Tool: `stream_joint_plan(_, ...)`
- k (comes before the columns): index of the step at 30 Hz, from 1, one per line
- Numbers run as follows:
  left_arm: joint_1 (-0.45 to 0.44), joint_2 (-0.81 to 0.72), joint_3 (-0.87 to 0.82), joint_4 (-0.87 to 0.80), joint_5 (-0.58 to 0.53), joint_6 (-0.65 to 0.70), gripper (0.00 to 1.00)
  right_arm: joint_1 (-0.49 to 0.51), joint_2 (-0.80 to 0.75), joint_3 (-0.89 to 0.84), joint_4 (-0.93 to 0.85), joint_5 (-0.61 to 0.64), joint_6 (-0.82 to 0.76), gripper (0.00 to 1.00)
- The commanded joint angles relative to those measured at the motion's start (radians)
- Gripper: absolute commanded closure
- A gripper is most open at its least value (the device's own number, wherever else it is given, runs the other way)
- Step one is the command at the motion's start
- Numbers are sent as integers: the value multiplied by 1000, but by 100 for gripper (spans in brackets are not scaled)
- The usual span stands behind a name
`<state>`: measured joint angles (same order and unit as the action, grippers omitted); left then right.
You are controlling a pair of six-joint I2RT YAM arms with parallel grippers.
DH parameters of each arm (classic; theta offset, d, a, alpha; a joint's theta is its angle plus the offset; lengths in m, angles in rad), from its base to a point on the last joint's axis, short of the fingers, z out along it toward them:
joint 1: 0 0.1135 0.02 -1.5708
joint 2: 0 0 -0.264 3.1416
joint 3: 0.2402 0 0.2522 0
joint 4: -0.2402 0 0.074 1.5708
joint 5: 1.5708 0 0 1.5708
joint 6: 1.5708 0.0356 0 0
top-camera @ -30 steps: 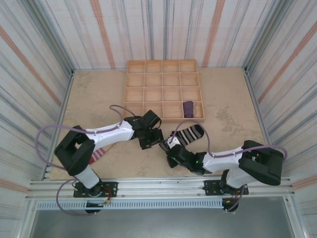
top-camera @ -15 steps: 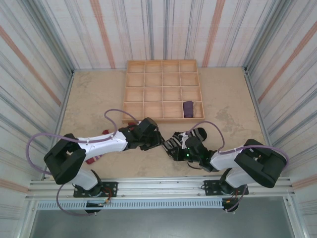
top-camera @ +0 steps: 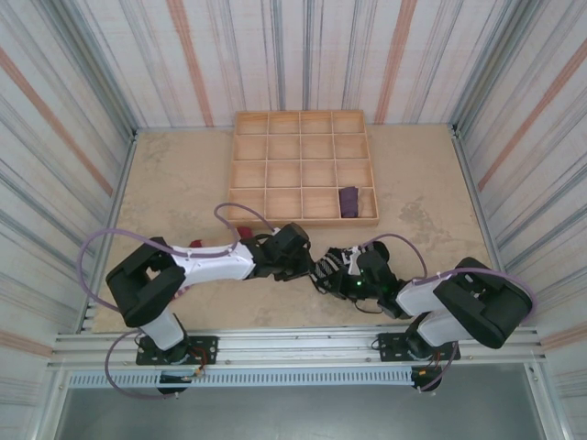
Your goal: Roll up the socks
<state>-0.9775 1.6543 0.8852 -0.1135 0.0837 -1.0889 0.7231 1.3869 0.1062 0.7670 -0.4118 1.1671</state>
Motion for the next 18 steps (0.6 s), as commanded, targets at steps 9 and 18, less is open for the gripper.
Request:
stream_joint_plan(9,-20,41,30,10,-17,-37,62,-61,32,-57,-183,-21,137,100)
stream_joint_plan(18,-29,139,142,-121,49,-23,63,-88,23,-67,-162,-37,174,100)
